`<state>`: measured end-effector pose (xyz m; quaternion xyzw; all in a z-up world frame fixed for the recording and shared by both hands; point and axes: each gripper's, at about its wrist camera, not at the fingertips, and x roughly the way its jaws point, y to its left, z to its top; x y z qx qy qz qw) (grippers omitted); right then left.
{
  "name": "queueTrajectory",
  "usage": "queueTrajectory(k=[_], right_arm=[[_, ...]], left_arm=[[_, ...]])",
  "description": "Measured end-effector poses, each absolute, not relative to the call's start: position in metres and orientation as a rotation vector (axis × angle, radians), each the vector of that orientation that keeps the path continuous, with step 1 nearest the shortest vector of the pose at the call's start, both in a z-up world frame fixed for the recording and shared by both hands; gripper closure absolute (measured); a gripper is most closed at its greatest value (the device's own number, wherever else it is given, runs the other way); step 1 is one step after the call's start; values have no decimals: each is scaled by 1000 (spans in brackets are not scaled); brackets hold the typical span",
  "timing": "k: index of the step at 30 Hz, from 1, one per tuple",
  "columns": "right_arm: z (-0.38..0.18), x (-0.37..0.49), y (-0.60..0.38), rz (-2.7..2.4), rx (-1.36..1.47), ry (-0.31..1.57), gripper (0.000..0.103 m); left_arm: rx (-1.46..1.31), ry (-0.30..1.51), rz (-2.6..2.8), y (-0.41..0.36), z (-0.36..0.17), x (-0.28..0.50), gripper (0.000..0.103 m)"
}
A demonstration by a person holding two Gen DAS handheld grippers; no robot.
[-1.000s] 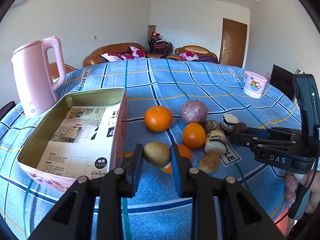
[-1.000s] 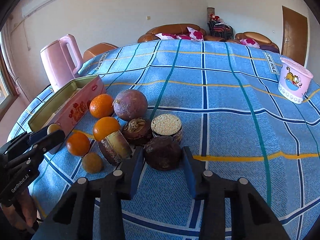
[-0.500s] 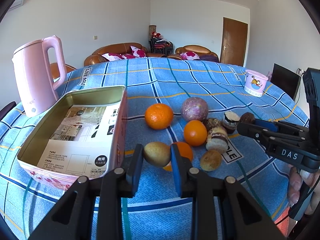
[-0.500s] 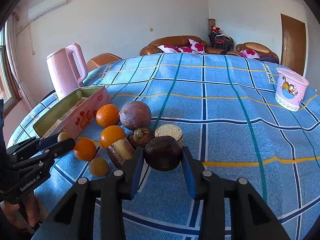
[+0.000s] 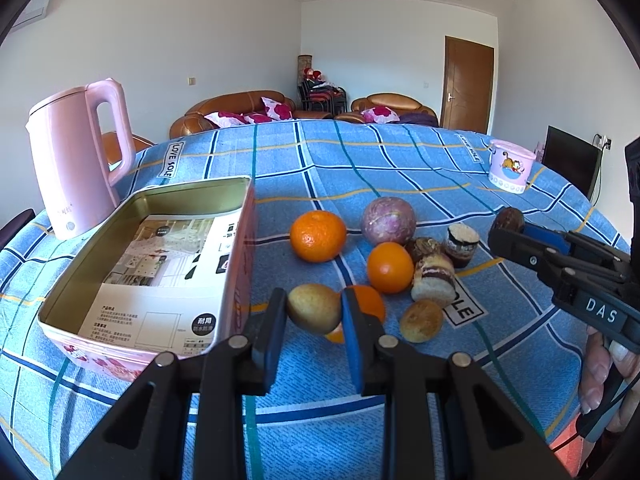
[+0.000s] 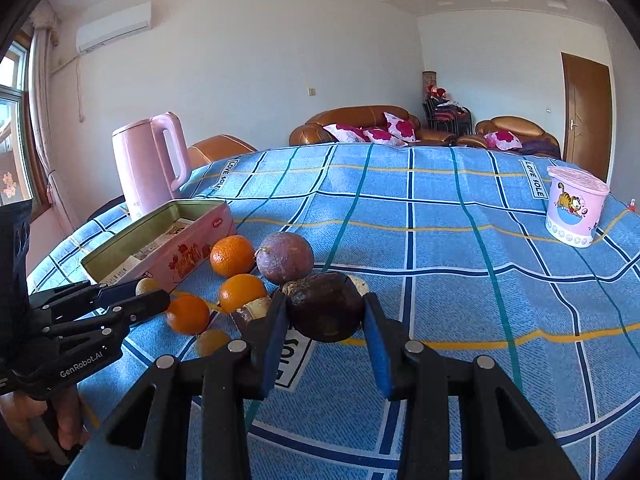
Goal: Organize fruits
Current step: 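Grasp the brown kiwi with the left tool while the right tool grasps the dark purple fruit, then carry the kiwi in the left tool while the right tool carries the purple fruit to the tin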
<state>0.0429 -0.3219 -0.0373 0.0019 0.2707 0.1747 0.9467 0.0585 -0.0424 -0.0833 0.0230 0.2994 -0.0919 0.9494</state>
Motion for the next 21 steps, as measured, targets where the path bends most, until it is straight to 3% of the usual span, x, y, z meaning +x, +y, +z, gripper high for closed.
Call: queueTrajectory(k=[21], right_arm=[[-32, 24, -321, 382, -24, 434, 64]], left_arm=[[94, 530, -190, -50, -80, 45, 74]])
